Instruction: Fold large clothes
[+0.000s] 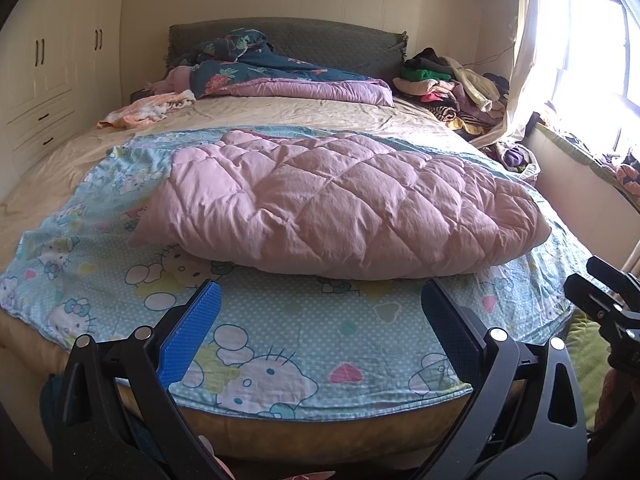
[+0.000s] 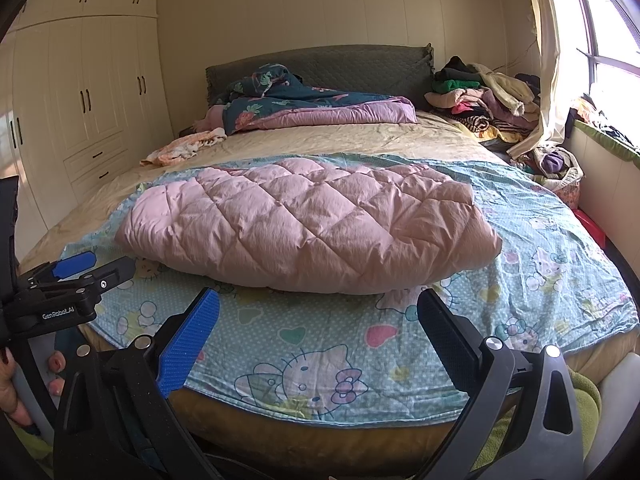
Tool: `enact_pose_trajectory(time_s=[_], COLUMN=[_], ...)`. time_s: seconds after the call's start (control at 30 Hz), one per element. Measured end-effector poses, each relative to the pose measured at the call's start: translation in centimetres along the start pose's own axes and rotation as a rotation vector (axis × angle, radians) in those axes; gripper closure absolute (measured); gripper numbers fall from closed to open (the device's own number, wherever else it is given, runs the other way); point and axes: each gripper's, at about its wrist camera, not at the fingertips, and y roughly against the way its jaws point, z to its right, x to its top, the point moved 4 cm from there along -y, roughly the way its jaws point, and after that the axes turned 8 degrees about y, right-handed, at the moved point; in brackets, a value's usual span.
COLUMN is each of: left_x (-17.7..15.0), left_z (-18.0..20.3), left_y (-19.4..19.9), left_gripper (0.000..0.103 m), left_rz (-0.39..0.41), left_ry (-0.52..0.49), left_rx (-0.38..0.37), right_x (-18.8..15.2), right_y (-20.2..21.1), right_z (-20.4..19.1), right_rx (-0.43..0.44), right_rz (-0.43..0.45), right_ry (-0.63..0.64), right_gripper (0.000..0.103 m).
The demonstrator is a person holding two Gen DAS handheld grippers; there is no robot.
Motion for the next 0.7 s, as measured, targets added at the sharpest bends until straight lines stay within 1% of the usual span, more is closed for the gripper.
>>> enact_pose_trajectory(time_s=[0.1, 0.2, 0.3, 0.37, 0.4, 0.43, 0.5, 0.53, 0.57, 0.6, 0.63, 0.7], left_x=[0.1, 0.1, 0.5, 1.2, 1.5, 2.4, 4.0, 5.2, 6.2, 7.2, 8.1, 9.5], left_z=[-0.7, -1.7, -3.2, -5.3, -6.4, -8.3, -12.1, -15.1, -17.9, -20.6, -23.7, -29.4], left_y=[-0.1, -0.2, -0.4, -0.8, -1.0, -1.5, -2.0, -2.4, -2.6, -3.0, -3.5, -4.5], left_gripper=[0.009, 0.009, 0.009, 0.009, 0.009, 0.009, 0.009, 0.009, 0.009, 0.009, 0.009, 0.009], left_rz=[-0.008, -0.006, -0.006, -0.004, -0.008, -0.009, 0.015, 0.033, 0.055, 0.069, 0.078, 0.082], left_ry=[0.010, 0.030, 0.064, 0.119, 0.142, 0.175, 0.231, 0.267, 0.298, 0.325, 0.355, 0.420], left_rx=[0.021, 0.063, 0.091, 0.127, 0.144, 0.171, 0.239, 0.300, 0.362, 0.412, 0.474, 0.584], right_x=[0.2, 0.5, 0.7, 0.7, 0.5, 0.1, -1.6, -2.8, -4.7, -6.6, -9.2, -15.2], right_y=[0.8, 1.7, 3.0, 4.5, 5.4, 6.5, 8.7, 9.6, 10.7, 11.5, 12.4, 13.7], right_z=[0.7, 2.1, 4.8, 8.4, 10.6, 13.5, 20.1, 23.7, 28.0, 31.7, 36.1, 43.5], right_rx=[0.000, -0.005, -0.030, -0.076, -0.119, -0.181, -0.325, -0.395, -0.488, -0.575, -0.677, -0.854], right_rz=[0.018, 0.037, 0.055, 0.081, 0.097, 0.112, 0.114, 0.103, 0.083, 0.054, 0.000, -0.137], right_ry=[-0.015, -0.050, -0.110, -0.163, -0.200, -0.243, -0.341, -0.395, -0.455, -0.507, -0.565, -0.678], right_gripper=[0.004, 0.004, 0.004, 0.004, 0.004, 0.004, 0.004, 0.004, 0.004, 0.004, 0.004, 0.004])
